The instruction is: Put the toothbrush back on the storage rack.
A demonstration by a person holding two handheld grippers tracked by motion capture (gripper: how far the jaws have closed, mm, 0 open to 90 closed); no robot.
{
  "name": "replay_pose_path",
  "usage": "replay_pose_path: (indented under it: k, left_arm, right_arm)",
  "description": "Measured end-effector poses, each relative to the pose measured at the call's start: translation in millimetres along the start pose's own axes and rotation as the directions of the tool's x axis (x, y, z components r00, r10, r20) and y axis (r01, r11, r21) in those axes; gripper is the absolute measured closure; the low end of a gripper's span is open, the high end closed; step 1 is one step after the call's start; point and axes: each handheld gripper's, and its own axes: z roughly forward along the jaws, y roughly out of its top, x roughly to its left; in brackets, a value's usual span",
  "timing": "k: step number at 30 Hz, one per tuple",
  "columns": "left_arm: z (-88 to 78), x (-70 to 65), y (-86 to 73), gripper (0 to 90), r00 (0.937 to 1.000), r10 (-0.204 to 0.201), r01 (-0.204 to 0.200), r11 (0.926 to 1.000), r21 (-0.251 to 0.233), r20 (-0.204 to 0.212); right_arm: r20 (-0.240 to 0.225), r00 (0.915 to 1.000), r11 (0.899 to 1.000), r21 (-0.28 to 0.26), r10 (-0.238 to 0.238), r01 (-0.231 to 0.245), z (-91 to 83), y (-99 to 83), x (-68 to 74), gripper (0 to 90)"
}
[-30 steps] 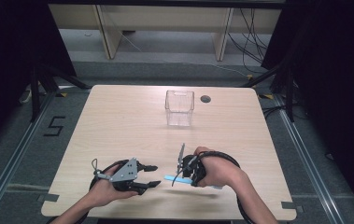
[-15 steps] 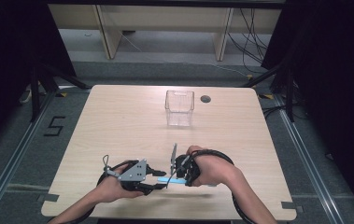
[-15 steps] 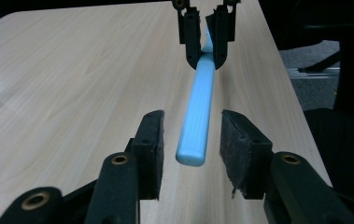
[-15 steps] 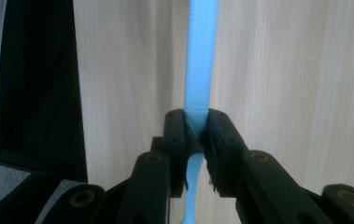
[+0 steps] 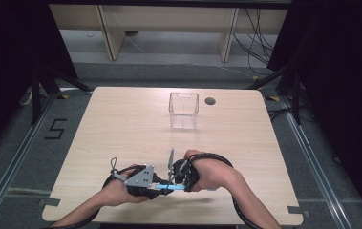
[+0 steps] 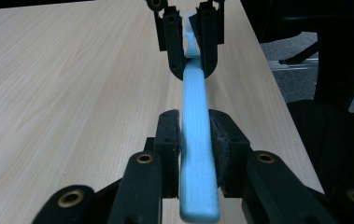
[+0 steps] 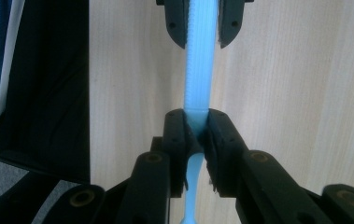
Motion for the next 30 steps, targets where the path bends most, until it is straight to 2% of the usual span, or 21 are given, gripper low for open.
replay_pose_path:
  k: [1, 4, 5, 8, 10, 12, 14, 15, 16, 17, 18, 19, 20, 22, 23, 24, 25, 27, 28, 29, 30]
  left_arm:
    - [0.1, -0.4, -0.2, 75.1, 1.0, 0.003, -0.003, 1.0, -0.002, -0.003]
    - [-0.4, -0.7, -0.7, 76.7, 1.0, 0.003, -0.003, 0.9999, 0.011, 0.001]
    - [-0.2, -0.8, -0.9, 77.2, 1.0, 0.0, 0.0, 1.0, 0.01, 0.002]
    - [-0.3, -0.8, -0.8, 77.7, 0.9999, 0.009, -0.009, 0.9999, 0.009, 0.007]
    - [-1.3, -0.3, -0.7, 77.8, 0.9998, 0.016, -0.016, 0.9998, 0.007, 0.007]
    - [-2.7, 0.3, -0.5, 77.9, 0.9997, 0.023, -0.023, 0.9997, 0.005, 0.003]
    - [-4.2, 1.2, -0.6, 78.0, 0.9996, 0.028, -0.028, 0.9996, 0.001, -0.007]
    - [-4.5, 0.9, -0.8, 78.0, 0.9998, 0.017, -0.018, 0.9998, -0.012, -0.011]
    - [-5.8, 2.4, -0.7, 78.0, 0.9993, 0.033, -0.033, 0.9995, 0.0, -0.018]
    - [-6.2, 2.5, -1.1, 78.0, 0.9992, 0.028, -0.028, 0.9996, -0.006, -0.03]
    - [-6.6, 3.2, -1.7, 78.0, 0.999, 0.023, -0.024, 0.9996, -0.015, -0.038]
    - [-7.6, 4.1, -2.5, 78.0, 0.9986, 0.019, -0.02, 0.9996, -0.019, -0.049]
    - [-7.9, 4.0, -3.2, 78.0, 0.9984, 0.008, -0.01, 0.9995, -0.03, -0.056]
    - [-10.2, 6.0, -5.3, 78.0, 0.997, -0.002, -0.001, 0.9992, -0.039, -0.078]
    - [-12.1, 7.1, -6.2, 78.0, 0.9958, -0.005, 0.001, 0.9992, -0.04, -0.092]
    - [-12.8, 7.0, -7.4, 78.0, 0.9947, -0.027, 0.021, 0.9979, -0.062, -0.099]
    - [-15.4, 8.4, -8.6, 78.0, 0.9924, -0.032, 0.025, 0.9975, -0.066, -0.118]
    - [-17.5, 10.0, -10.4, 78.0, 0.9887, -0.049, 0.036, 0.9949, -0.094, -0.142]
    - [-20.3, 10.7, -10.9, 78.0, 0.9855, -0.057, 0.042, 0.9948, -0.093, -0.16]
    - [-22.6, 12.0, -11.8, 78.0, 0.9823, -0.062, 0.045, 0.994, -0.099, -0.176]
    - [-23.5, 13.1, -13.2, 78.0, 0.9792, -0.077, 0.055, 0.9911, -0.121, -0.188]
  right_arm:
    - [-0.002, 0.9998, 1.0, -0.001, 0.018, -0.018, 1.1, 0.3, 1.2, 79.0]
    - [-0.004, 0.9999, 1.0, -0.007, -0.012, 0.012, 2.9, 0.9, -0.7, 79.0]
    - [-0.02, 0.9997, 0.999, -0.035, -0.016, 0.016, 5.3, 0.3, -1.1, 78.9]
    - [-0.02, 0.9998, 1.0, -0.018, -0.006, 0.006, 4.4, 1.2, 0.1, 78.9]
    - [-0.013, 0.9997, 0.999, -0.024, -0.023, 0.023, 3.6, 2.0, -0.3, 78.7]
    - [-0.017, 0.9999, 1.0, -0.026, 0.003, -0.004, 3.0, 1.5, 0.5, 77.9]
    - [0.006, 0.9998, 0.999, -0.027, 0.019, -0.019, 0.2, 1.0, 0.3, 74.0]
    - [0.03, 0.9995, 1.0, -0.027, 0.013, -0.012, -1.9, 0.5, -0.6, 71.0]
    - [0.037, 0.9991, 0.998, -0.052, 0.022, -0.02, -2.9, -1.3, -0.9, 68.7]
    - [0.051, 0.9985, 0.998, -0.069, 0.018, -0.014, -3.9, -1.8, -1.1, 67.7]
    - [0.074, 0.9973, 0.996, -0.092, -0.008, 0.014, -5.3, -3.8, -3.2, 66.3]
    - [0.063, 0.9968, 0.995, -0.086, 0.049, -0.043, -8.8, -5.4, 0.2, 63.7]
    - [0.083, 0.9951, 0.991, -0.127, 0.053, -0.042, -10.3, -8.6, -0.6, 60.4]
    - [0.112, 0.9902, 0.983, -0.172, 0.084, -0.064, -14.9, -12.9, 1.3, 59.2]
    - [0.128, 0.9856, 0.977, -0.195, 0.11, -0.084, -17.4, -15.0, 3.8, 57.6]
    - [0.147, 0.9798, 0.967, -0.234, 0.135, -0.098, -19.4, -17.9, 5.3, 56.6]
    - [0.156, 0.97, 0.951, -0.276, 0.186, -0.138, -21.1, -21.7, 7.6, 56.1]
    - [0.134, 0.96, 0.91, -0.373, 0.246, -0.182, -23.6, -29.3, 11.2, 54.1]
    - [0.153, 0.963, 0.9, -0.413, 0.222, -0.141, -22.9, -31.7, 9.7, 53.2]
    - [0.165, 0.9482, 0.877, -0.448, 0.271, -0.173, -22.9, -35.7, 12.8, 52.4]
    - [0.173, 0.9398, 0.856, -0.484, 0.295, -0.179, -21.6, -39.3, 14.2, 51.7]
